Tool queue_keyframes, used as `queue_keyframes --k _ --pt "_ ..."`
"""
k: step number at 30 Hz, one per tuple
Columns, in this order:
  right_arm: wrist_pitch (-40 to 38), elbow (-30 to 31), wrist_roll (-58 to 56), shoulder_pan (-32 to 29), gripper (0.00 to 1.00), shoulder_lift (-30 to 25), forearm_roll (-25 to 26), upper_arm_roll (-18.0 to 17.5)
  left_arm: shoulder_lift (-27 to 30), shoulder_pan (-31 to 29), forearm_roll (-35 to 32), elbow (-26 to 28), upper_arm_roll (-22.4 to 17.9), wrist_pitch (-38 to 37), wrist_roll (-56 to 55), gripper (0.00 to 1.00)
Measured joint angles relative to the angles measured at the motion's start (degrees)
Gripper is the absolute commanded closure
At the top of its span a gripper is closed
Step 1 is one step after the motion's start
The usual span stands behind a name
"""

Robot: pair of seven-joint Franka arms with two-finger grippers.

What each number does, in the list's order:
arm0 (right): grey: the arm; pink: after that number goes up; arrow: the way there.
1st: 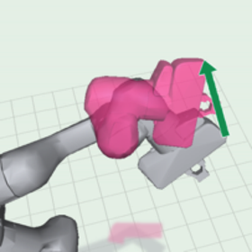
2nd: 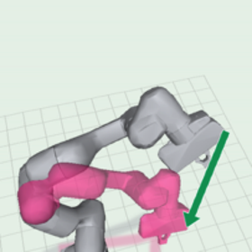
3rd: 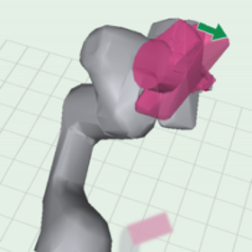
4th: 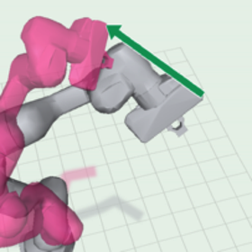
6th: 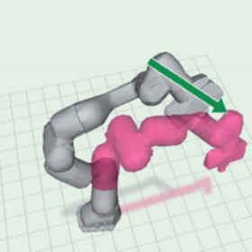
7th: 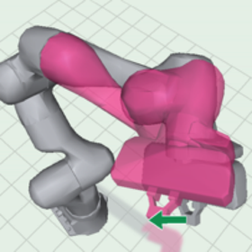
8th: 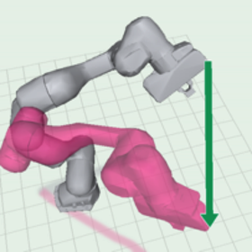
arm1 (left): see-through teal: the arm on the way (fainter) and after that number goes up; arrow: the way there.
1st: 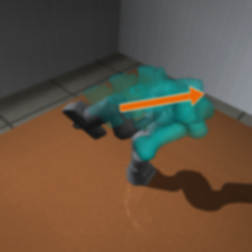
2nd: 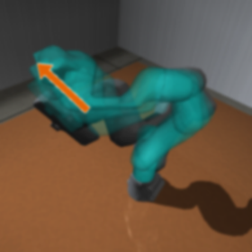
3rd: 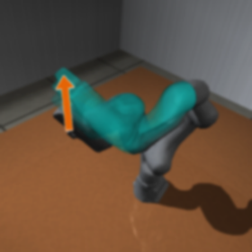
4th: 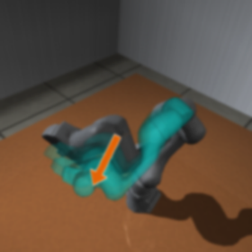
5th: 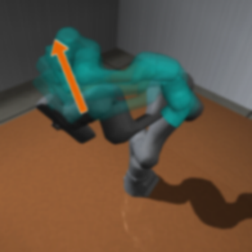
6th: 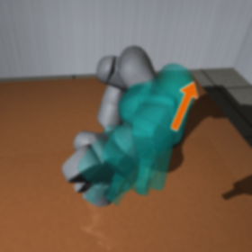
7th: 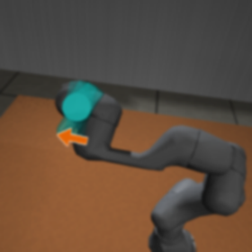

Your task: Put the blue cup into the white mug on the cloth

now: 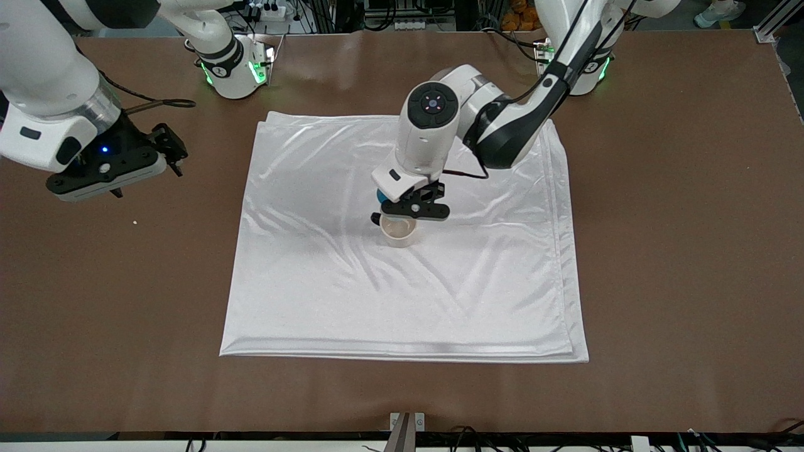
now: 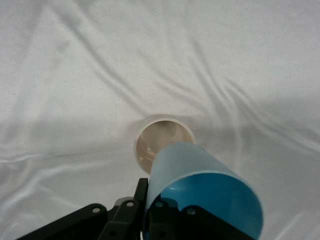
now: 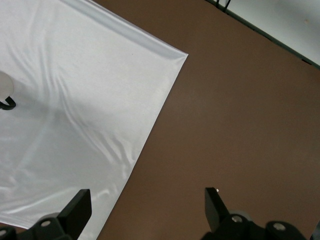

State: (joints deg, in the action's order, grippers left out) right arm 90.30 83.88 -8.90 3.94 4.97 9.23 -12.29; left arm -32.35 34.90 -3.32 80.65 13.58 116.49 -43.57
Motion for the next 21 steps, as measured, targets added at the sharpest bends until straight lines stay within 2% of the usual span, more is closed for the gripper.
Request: queue_keyframes --k 7,21 --pt "-0.9 -0.1 5.8 -0.9 0.0 0.0 0.0 0.0 -3.3 3.5 -1.1 -0.2 -2.9 2.9 -1.5 1.0" --pt "-2.1 -0.1 10.8 -7.1 0.0 0.1 -2.0 0.0 -5.9 3.6 -5.0 -0.5 -3.6 3.0 -1.6 1.0"
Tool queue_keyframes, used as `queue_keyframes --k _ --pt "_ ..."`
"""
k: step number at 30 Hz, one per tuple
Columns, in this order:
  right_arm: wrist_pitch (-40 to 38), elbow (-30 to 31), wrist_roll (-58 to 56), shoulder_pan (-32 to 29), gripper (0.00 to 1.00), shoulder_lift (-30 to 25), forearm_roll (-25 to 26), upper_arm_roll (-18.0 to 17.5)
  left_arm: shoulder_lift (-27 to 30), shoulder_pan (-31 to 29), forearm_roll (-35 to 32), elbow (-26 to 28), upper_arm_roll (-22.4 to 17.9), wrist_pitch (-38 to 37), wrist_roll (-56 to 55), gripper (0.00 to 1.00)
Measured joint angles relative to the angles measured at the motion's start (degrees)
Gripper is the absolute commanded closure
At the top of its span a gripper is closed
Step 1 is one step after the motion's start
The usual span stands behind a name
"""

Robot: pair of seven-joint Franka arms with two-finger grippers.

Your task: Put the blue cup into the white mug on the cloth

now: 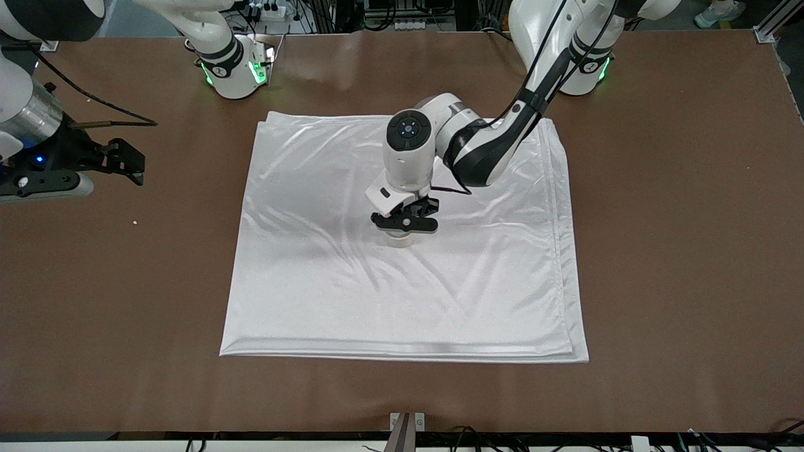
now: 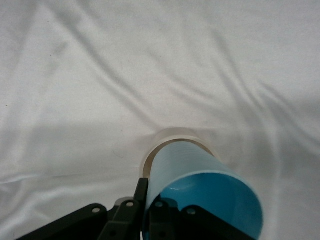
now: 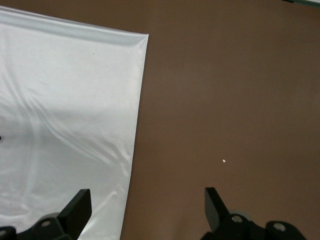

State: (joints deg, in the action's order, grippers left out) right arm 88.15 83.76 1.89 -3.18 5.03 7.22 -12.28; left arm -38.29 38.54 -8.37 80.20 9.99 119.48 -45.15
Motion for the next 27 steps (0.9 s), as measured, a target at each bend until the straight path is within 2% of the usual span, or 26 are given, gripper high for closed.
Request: queue_keyframes --k 8,16,17,18,19,20,27 --pt "-0.8 0.4 5.7 -0.1 0.0 -0.4 -1.7 -0.3 -2.1 0.3 -0.7 0.0 0.0 0.0 0.0 1.0" --pt "1.0 5.7 6.4 -3.4 0.0 -4.6 -4.1 -0.2 -3.2 0.4 -0.7 0.0 0.0 1.1 -0.1 1.0" --pt "1.1 6.3 6.4 -3.6 0.0 -5.2 -4.2 -0.2 -3.2 0.4 -0.7 0.0 0.0 1.2 -0.1 0.96" --pt "1.2 6.8 6.4 -3.7 0.0 -5.7 -4.2 -0.1 -3.2 0.4 -0.7 0.0 0.0 1.3 -0.1 0.69" --pt "1.3 7.3 6.4 -3.7 0.0 -6.2 -4.2 0.1 -3.3 0.4 -0.7 0.0 0.0 1.4 -0.1 0.17" --pt "1.3 7.7 6.4 -3.6 0.0 -6.7 -4.3 0.5 -3.3 0.4 -0.7 0.0 0.0 1.4 -0.1 0.0" --pt "1.7 9.0 6.4 0.2 0.0 -8.4 -4.5 8.0 -3.3 0.5 -0.7 -0.1 0.0 2.1 -0.1 0.0"
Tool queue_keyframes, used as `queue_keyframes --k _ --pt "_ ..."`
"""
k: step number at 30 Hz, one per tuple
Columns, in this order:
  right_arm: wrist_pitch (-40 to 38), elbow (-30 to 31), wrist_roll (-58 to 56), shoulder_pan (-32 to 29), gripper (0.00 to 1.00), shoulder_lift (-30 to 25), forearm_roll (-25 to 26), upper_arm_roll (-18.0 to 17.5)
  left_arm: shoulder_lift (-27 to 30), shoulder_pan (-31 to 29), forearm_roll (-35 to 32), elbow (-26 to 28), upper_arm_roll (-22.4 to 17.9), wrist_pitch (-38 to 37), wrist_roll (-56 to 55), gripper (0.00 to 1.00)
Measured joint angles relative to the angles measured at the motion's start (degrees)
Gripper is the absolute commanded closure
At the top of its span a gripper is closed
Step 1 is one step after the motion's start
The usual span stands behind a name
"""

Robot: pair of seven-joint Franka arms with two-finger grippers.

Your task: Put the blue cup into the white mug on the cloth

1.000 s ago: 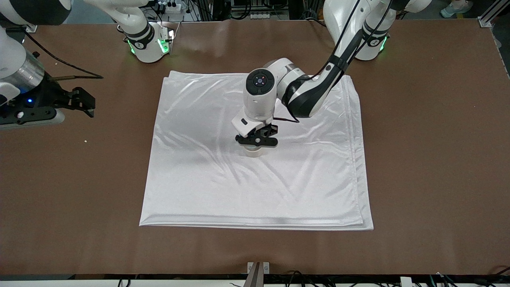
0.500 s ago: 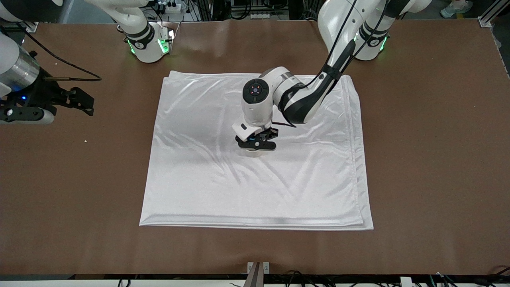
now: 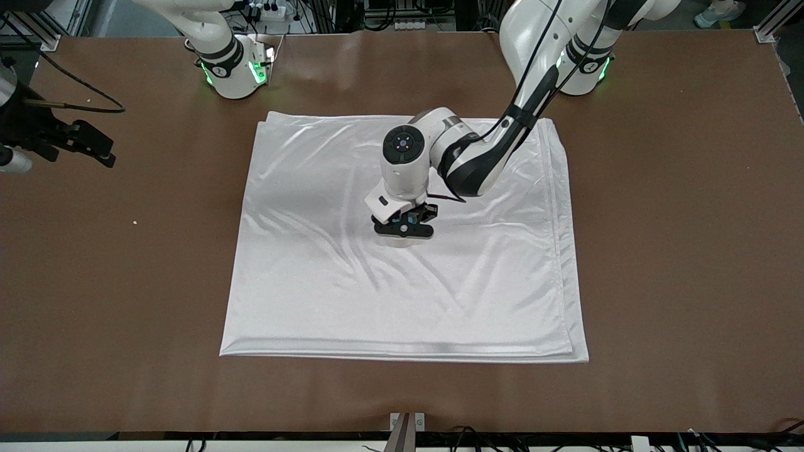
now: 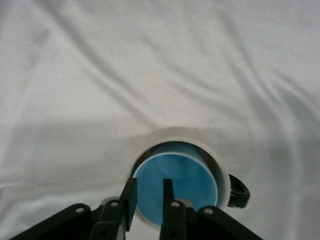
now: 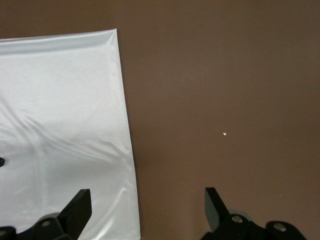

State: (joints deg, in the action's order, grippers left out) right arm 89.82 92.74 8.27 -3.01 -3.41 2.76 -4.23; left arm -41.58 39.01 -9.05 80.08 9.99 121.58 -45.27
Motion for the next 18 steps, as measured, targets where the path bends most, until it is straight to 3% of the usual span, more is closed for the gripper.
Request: queue_keyframes --k 9,18 --pt "0.2 0.2 0.0 -2.7 0.0 0.0 -2.3 0.9 0.8 -0.7 0.0 -1.8 -0.4 0.5 0.0 0.0" --pt "0.7 0.2 0.0 -2.9 0.0 0.1 -2.6 0.8 6.6 -5.8 0.0 -2.8 -0.7 -0.1 0.0 0.0"
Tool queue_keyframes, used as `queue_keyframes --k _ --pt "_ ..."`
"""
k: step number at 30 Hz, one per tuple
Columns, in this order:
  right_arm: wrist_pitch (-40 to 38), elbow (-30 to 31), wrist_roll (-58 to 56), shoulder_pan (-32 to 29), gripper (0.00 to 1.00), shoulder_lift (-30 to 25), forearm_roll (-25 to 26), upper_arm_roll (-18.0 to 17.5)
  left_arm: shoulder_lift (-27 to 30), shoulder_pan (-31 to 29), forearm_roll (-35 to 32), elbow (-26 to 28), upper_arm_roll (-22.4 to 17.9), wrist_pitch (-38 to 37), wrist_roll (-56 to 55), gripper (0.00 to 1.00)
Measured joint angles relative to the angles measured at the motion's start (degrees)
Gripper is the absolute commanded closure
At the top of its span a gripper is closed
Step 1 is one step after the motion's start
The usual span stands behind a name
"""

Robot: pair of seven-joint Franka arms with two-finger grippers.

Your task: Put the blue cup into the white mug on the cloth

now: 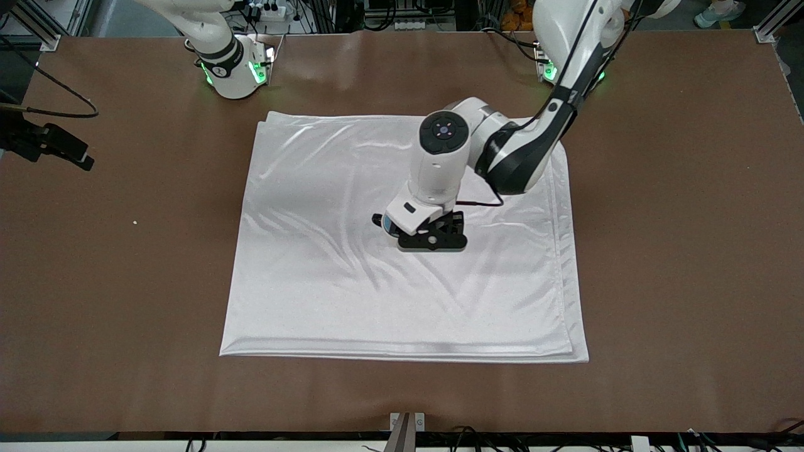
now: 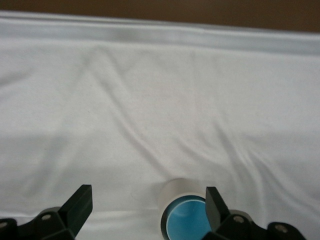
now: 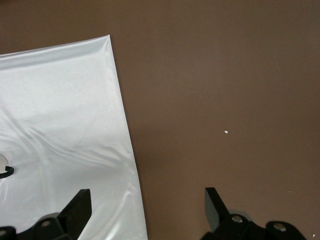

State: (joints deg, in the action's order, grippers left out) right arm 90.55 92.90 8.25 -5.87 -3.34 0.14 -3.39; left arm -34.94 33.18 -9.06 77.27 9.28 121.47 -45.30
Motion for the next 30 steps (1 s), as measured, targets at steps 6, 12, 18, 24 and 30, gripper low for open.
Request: queue_keyframes --k 6,12,18,24,30 --pt "0.1 0.0 0.0 0.0 0.0 0.1 0.0 0.0 4.2 -3.3 -0.1 0.0 -0.1 -3.0 0.0 0.0" --pt "0.4 0.0 0.0 0.0 0.0 0.1 -0.1 -0.2 7.7 -7.1 -0.4 0.0 -0.2 -6.1 0.2 0.0" --pt "1.0 0.0 0.0 0.0 0.0 0.1 -0.1 -0.4 11.0 -12.0 -0.4 0.0 0.1 -9.4 4.1 0.0" --pt "1.6 0.0 0.0 0.0 0.0 0.1 -0.1 -0.5 13.8 -17.9 1.1 0.0 0.4 -12.9 10.6 0.0" --pt "2.2 0.0 0.0 0.0 0.0 0.1 -0.1 -0.5 14.8 -22.7 3.9 0.1 0.4 -14.8 19.8 0.0"
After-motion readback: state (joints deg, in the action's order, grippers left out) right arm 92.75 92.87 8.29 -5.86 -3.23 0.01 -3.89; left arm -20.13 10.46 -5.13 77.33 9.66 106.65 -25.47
